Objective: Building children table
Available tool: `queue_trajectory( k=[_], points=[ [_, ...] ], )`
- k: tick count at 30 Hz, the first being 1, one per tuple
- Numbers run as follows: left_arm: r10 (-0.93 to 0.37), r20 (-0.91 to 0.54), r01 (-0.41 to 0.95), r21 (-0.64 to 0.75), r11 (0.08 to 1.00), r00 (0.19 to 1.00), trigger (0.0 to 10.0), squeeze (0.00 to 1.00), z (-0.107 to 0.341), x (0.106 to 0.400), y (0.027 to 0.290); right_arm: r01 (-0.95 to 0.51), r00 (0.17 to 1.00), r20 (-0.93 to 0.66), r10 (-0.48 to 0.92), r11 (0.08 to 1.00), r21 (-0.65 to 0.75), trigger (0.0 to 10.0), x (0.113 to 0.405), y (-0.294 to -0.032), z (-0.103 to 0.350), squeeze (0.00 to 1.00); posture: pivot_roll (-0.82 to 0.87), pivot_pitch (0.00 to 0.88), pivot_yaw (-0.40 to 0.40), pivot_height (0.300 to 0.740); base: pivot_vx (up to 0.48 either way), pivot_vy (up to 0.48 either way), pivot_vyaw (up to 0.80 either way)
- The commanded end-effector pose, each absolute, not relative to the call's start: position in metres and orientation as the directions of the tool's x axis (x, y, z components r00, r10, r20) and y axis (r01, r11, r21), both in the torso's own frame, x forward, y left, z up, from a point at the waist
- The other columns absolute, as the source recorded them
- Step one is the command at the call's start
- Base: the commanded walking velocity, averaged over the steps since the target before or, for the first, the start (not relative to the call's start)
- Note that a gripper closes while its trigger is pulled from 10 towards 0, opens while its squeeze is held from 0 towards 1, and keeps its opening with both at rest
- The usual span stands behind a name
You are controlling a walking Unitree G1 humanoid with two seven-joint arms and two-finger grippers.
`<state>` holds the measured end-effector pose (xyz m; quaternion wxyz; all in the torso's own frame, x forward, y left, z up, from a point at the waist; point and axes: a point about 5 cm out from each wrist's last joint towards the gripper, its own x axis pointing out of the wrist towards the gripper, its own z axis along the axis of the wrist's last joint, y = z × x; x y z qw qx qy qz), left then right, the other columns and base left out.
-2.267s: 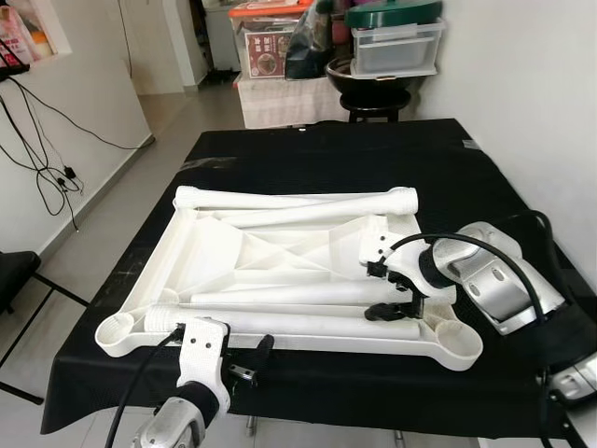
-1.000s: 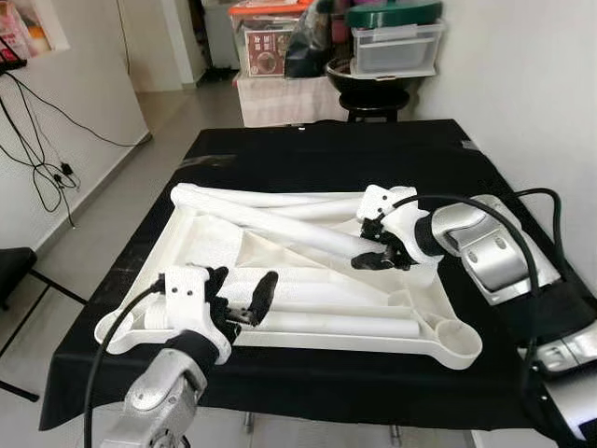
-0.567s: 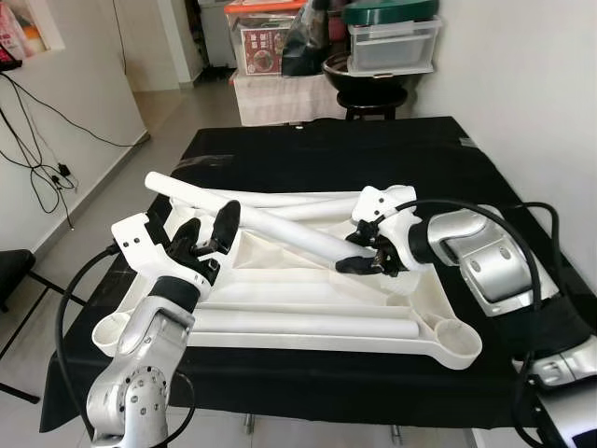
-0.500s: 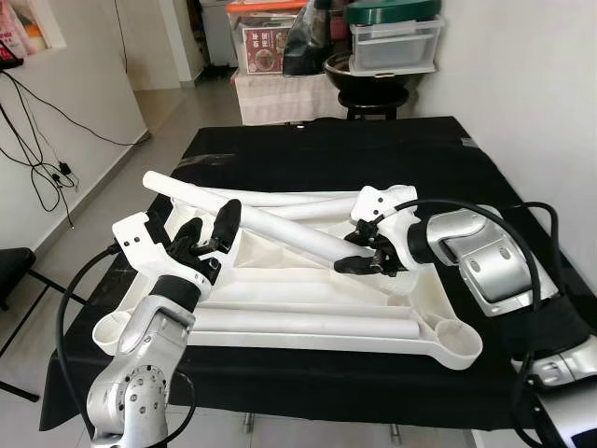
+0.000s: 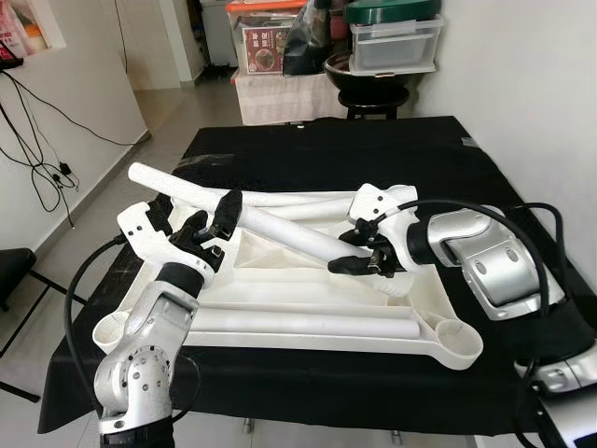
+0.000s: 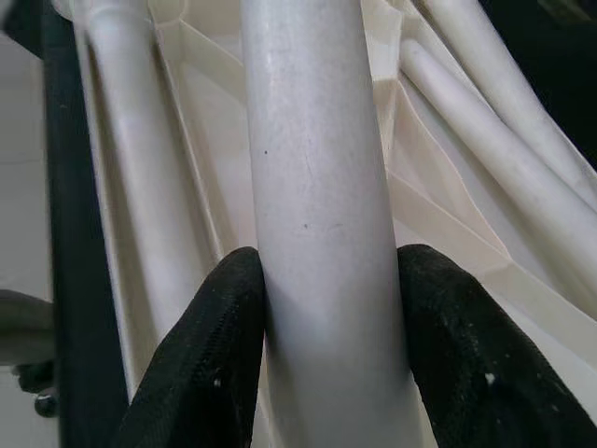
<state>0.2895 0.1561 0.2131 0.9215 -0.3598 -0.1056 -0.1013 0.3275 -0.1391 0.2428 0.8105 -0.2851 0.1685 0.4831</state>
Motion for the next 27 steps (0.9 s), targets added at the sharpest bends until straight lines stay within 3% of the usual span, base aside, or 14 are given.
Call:
queue_trajectory(
  k=[1, 10, 11, 12, 13, 18, 27],
  points=[
    [-0.086, 0.28, 0.256, -0.654, 0.712, 0.956, 10.0, 0.0, 0.217, 0.293, 0.163, -0.897, 0.441, -0.525, 0.728, 0.336, -0.286, 10.0, 0.321, -0.132, 0.247, 0.0, -0.06, 0.024, 0.056, 0.74, 0.0, 0.0, 0.0],
    [-0.056, 0.342, 0.281, -0.655, 0.702, 0.938, 10.0, 0.0, 0.233, 0.3, 0.172, -0.919, 0.388, -0.503, 0.772, 0.285, -0.271, 10.0, 0.311, -0.128, 0.251, 0.0, -0.07, 0.027, 0.054, 0.74, 0.0, 0.0, 0.0],
    [-0.048, 0.373, 0.299, -0.651, 0.698, 0.926, 4.7, 0.0, 0.238, 0.3, 0.174, -0.921, 0.384, -0.505, 0.773, 0.283, -0.268, 10.0, 0.31, -0.128, 0.25, 0.0, -0.07, 0.026, 0.051, 0.74, 0.0, 0.0, 0.0],
    [-0.048, 0.373, 0.299, -0.651, 0.698, 0.926, 4.7, 0.0, 0.238, 0.3, 0.174, -0.921, 0.384, -0.505, 0.773, 0.283, -0.268, 10.0, 0.31, -0.128, 0.25, 0.0, -0.07, 0.026, 0.051, 0.74, 0.0, 0.0, 0.0],
    [-0.044, 0.414, 0.328, -0.647, 0.688, 0.909, 0.0, 0.0, 0.247, 0.3, 0.175, -0.922, 0.383, -0.507, 0.772, 0.284, -0.265, 10.0, 0.311, -0.127, 0.249, 0.0, -0.08, 0.026, 0.047, 0.74, 0.0, 0.0, 0.0],
    [-0.067, 0.506, 0.41, -0.606, 0.682, 0.86, 0.0, 0.0, 0.266, 0.297, 0.176, -0.921, 0.387, -0.505, 0.771, 0.296, -0.254, 10.0, 0.312, -0.123, 0.247, 0.0, -0.09, 0.027, 0.049, 0.74, 0.0, 0.0, 0.0],
    [-0.145, 0.527, 0.47, -0.561, 0.681, 0.838, 0.0, 0.0, 0.274, 0.3, 0.173, -0.898, 0.436, -0.433, 0.789, 0.346, -0.272, 10.0, 0.317, -0.11, 0.242, 0.0, -0.09, 0.018, 0.06, 0.74, 0.0, 0.0, 0.0]
  ],
)
